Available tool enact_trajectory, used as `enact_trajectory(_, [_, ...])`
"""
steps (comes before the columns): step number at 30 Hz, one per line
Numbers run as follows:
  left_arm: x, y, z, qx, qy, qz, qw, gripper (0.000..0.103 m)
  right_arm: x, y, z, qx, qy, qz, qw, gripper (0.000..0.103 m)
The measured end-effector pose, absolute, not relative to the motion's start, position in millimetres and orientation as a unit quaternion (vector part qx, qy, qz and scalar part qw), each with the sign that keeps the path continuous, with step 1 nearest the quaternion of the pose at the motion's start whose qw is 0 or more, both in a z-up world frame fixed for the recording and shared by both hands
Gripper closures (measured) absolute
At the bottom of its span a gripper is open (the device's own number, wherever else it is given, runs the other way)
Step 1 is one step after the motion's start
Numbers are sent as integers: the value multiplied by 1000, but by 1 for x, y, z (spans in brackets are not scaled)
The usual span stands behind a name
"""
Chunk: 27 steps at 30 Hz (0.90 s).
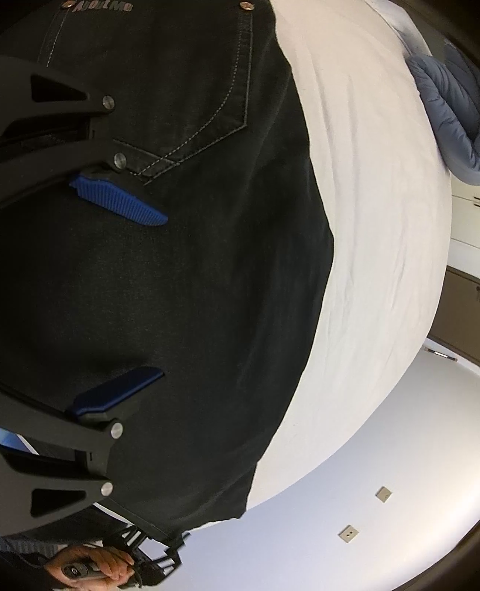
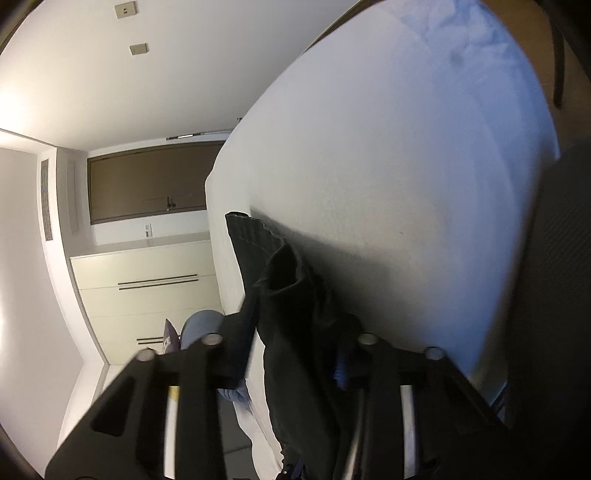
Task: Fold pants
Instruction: 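Grasp the black jeans leg hem with the right tool and lift it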
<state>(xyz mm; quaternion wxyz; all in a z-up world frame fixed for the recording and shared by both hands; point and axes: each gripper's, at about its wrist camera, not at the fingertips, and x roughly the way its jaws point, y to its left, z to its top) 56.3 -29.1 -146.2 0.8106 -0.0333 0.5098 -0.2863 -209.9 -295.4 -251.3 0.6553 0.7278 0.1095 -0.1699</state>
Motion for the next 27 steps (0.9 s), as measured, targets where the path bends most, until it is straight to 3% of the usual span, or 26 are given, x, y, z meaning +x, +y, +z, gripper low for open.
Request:
enact_trajectory(3, [58, -19, -145, -49, 511, -289, 808, 23, -204, -297, -252, 712, 129, -177, 667, 95])
enact_trajectory(11, [59, -7, -143, -64, 510, -291, 807, 23, -184, -294, -219, 625, 189, -221, 724, 97])
enact_trajectory(19, [61, 7, -142, -107, 508, -293, 803, 22, -69, -164, -133, 292, 339, -159, 880, 97])
enact_trajectory(22, [65, 19, -139, -148, 514, -291, 793, 22, -20, -51, -153, 60, 427, -88, 898, 97])
enact_trajectory(27, [68, 32, -131, -229, 535, -311, 751, 11, -11, -5, -199, -12, 474, -67, 878, 97])
